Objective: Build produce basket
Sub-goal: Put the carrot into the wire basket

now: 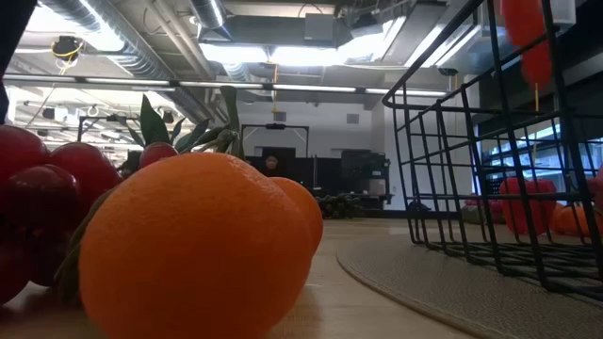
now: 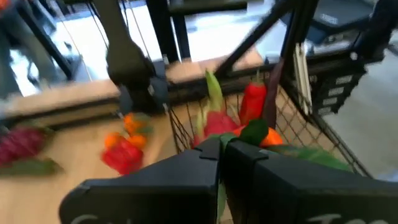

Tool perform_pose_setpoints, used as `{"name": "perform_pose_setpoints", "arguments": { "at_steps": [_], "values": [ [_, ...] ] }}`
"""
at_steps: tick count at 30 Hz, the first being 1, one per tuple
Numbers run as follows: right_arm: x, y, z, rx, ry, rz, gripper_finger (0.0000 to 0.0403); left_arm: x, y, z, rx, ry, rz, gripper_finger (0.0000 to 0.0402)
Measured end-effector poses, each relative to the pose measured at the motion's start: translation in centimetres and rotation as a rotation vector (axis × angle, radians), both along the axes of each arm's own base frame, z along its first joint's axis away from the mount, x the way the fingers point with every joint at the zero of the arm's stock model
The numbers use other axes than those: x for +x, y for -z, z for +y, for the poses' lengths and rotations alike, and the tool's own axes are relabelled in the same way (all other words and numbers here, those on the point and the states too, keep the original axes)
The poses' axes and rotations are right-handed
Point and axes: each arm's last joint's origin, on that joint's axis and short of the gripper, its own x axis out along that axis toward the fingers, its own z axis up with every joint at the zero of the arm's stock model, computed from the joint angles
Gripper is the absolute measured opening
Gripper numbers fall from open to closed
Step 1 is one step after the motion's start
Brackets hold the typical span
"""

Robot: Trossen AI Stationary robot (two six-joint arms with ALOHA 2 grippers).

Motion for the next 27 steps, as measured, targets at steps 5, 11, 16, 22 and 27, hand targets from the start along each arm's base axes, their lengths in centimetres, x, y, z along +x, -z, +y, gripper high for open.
{"name": "perform_pose_setpoints", "arguments": {
  "at_steps": [5, 11, 16, 22, 27],
  "values": [
    [-0.2, 0.1, 0.7, -0.003, -0.087, 0.011, 0.0129, 1.4, 2.4, -0.3, -0.058, -0.027, 0.06, 0.0],
    [-0.4, 0.1, 1.3, -0.04, -0.154, -0.007, 0.0129, 2.6, 5.2, -0.5, -0.085, -0.048, 0.131, 0.0],
    [-0.4, 0.2, 1.4, -0.064, -0.175, -0.011, 0.0129, 3.2, 7.2, -0.6, -0.097, -0.063, 0.197, 0.0],
    [-0.4, 0.2, 1.4, -0.08, -0.185, -0.018, 0.0129, 2.8, 7.6, -0.5, -0.105, -0.08, 0.262, 0.0],
    [-0.4, 0.2, 1.4, -0.085, -0.188, -0.021, 0.0129, 2.5, 8.2, -0.5, -0.109, -0.096, 0.328, 0.0]
  ]
}}
